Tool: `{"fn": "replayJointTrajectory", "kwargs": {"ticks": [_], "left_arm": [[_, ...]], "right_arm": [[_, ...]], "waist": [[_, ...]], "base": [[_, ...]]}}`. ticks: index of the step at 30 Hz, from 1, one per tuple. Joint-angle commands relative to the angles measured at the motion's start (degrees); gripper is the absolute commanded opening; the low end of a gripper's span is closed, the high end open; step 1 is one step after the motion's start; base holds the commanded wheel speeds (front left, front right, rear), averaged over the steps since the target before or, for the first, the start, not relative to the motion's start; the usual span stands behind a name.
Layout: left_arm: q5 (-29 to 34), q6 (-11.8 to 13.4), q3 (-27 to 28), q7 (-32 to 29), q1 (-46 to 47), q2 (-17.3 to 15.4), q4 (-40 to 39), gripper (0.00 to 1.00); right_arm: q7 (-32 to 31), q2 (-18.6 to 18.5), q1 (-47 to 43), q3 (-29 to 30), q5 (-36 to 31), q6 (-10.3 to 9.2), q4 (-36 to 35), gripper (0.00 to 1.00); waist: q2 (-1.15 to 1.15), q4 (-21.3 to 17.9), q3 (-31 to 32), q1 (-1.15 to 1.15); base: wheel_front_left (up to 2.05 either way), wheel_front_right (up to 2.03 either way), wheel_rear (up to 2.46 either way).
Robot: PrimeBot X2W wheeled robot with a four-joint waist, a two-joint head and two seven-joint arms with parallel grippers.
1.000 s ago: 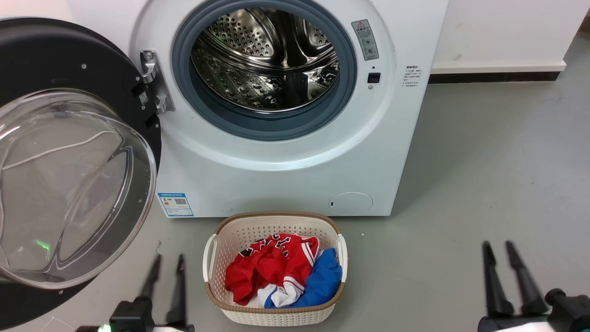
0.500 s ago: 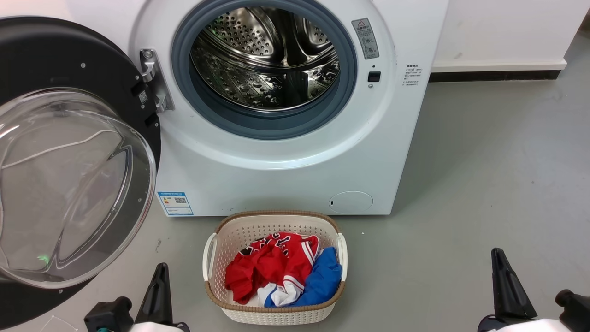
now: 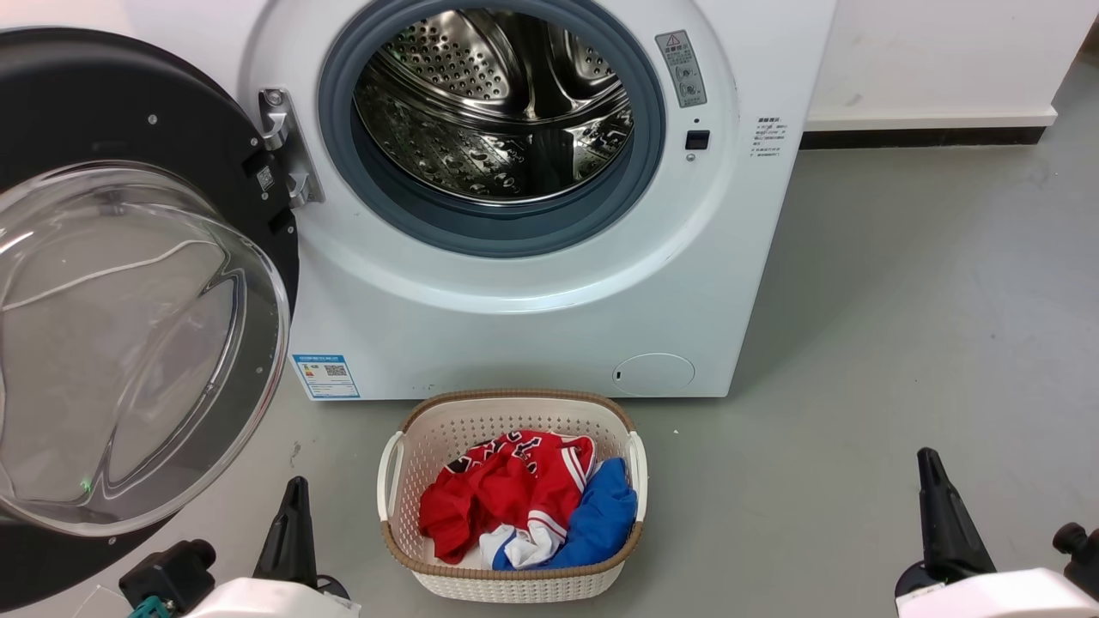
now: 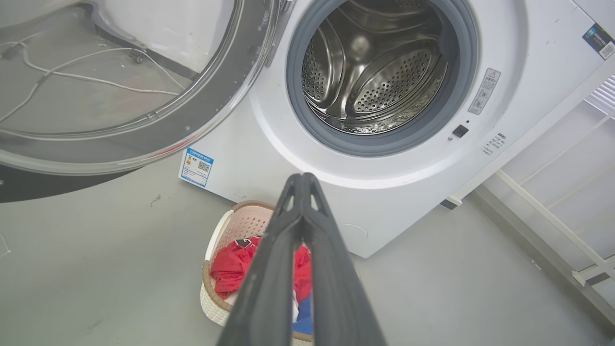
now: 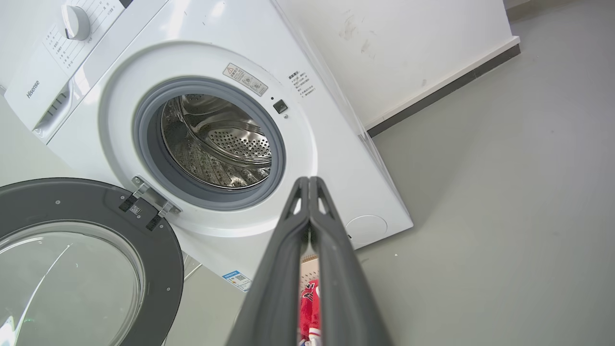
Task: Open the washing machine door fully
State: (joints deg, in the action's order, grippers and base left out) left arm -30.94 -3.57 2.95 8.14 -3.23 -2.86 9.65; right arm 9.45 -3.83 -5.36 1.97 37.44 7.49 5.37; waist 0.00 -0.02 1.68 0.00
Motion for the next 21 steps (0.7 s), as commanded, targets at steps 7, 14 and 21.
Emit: {"fn": "replayJointTrajectory", "kwargs": {"ticks": [7, 14, 21], "left_arm": [[-8.0, -0.8, 0.7, -1.9, 2.5, 0.0, 0.0, 0.00], [-14.0, -1.1, 1.0, -3.4, 3.4, 0.0, 0.4, 0.00], [-18.7, -1.5, 1.3, -4.5, 4.0, 0.0, 0.8, 0.00]], "right_arm": [[-1.6, -0.7, 2.9, 0.0, 7.7, 0.01, 0.4, 0.00], [-2.9, -0.9, 3.9, 0.2, 13.3, 0.01, 1.3, 0.00], [-3.9, -0.9, 4.7, 0.3, 17.7, 0.01, 2.0, 0.00]], "waist": [[0.00, 0.0, -0.1, 0.00], [0.00, 0.0, -0.3, 0.00], [0.00, 0.0, -0.4, 0.00]], "base": [[0.00, 0.00, 0.00], [0.00, 0.00, 0.00], [0.00, 0.00, 0.00]]}}
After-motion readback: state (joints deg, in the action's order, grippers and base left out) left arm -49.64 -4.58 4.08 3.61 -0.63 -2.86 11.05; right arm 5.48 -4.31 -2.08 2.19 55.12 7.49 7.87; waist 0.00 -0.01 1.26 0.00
